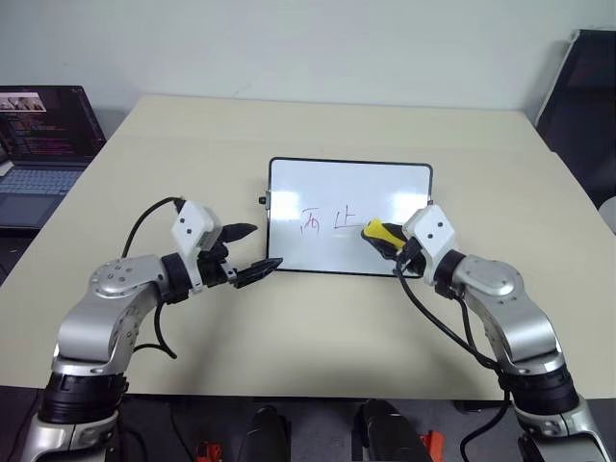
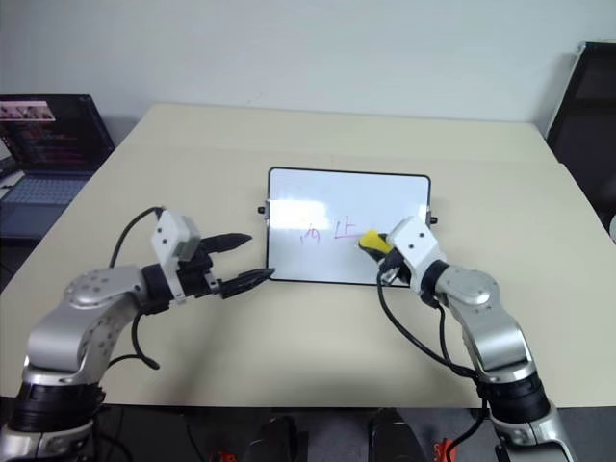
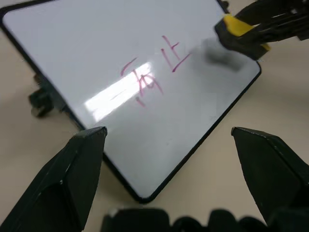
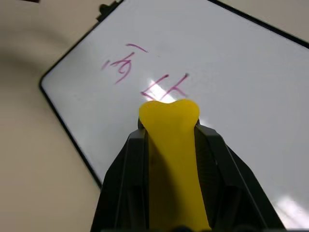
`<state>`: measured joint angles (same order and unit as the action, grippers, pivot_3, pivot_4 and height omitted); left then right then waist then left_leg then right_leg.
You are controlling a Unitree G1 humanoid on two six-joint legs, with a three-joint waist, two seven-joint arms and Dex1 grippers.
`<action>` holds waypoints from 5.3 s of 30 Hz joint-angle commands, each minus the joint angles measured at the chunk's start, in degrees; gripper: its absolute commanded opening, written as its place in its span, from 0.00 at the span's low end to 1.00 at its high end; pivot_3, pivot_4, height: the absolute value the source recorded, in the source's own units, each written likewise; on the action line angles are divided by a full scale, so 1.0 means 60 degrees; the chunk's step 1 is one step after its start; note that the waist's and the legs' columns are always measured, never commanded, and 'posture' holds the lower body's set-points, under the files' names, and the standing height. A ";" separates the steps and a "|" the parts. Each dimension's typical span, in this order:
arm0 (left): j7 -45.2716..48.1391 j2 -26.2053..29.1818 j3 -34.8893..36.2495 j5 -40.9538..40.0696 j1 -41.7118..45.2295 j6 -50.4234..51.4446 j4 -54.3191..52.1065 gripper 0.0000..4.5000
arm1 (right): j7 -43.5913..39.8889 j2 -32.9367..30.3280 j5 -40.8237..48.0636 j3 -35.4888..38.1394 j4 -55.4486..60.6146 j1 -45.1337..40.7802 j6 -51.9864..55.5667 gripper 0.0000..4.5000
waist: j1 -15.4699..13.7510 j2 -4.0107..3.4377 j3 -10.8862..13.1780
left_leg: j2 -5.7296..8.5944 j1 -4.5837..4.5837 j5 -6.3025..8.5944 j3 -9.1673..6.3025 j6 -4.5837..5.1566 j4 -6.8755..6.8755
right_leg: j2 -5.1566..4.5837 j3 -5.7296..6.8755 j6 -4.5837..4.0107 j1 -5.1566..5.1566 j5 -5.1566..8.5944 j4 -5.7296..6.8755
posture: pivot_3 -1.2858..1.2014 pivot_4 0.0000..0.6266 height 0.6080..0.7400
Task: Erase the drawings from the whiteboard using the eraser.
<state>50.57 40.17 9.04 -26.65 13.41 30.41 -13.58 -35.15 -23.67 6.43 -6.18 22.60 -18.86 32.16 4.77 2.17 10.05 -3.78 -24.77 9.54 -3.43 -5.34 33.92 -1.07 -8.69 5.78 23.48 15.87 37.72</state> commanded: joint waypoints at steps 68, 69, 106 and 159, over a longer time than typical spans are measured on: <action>0.1079 0.0606 -0.0476 0.0391 0.0030 -0.1090 0.0532 1.00 | 0.1176 0.0343 -0.1420 -0.2007 -0.2158 -0.3070 -0.0900 0.22 | 0.0012 0.0001 0.0002 | 0.0000 0.0008 -0.0002 0.0003 -0.0002 0.0021 | 0.0001 -0.0002 -0.0049 0.0000 0.0022 0.0026 | 0.52 0.24 1.00; 0.1096 0.0589 -0.0507 0.0399 0.0107 -0.1108 0.0569 1.00 | 0.1219 0.0424 -0.1538 -0.2029 -0.2441 -0.3243 -0.1007 0.22 | 0.0011 0.0001 0.0002 | 0.0000 0.0008 -0.0002 0.0003 -0.0002 0.0021 | 0.0001 -0.0002 -0.0044 0.0000 0.0017 0.0027 | 0.52 0.24 1.00; 0.1251 0.0364 -0.0809 0.0221 0.0584 -0.0984 0.0478 1.00 | 0.0393 -0.0146 -0.4072 -0.2823 -0.4112 -0.3271 -0.1121 0.22 | 0.0014 0.0009 -0.0004 | -0.0002 0.0028 -0.0020 0.0001 0.0011 0.0110 | 0.0002 0.0000 -0.0056 -0.0037 -0.0024 0.0052 | 0.52 0.24 1.00; 0.0514 0.0223 0.0803 -0.0645 -0.0389 -0.0798 0.0472 1.00 | -0.0864 0.0469 0.0440 0.0394 0.0702 -0.1330 0.1790 0.22 | 0.0003 0.0019 0.0005 | 0.0001 -0.0021 -0.0013 0.0020 0.0010 -0.0009 | -0.0015 0.0001 -0.0038 0.0029 -0.0018 0.0008 | 0.52 0.24 1.00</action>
<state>54.27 41.26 10.73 -28.66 11.25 25.66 -8.85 -39.17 -20.12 6.10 -5.52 22.06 -27.74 42.67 4.79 2.29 10.09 -3.78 -24.90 9.49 -3.33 -5.31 33.79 -1.15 -8.65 5.51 23.67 15.82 37.77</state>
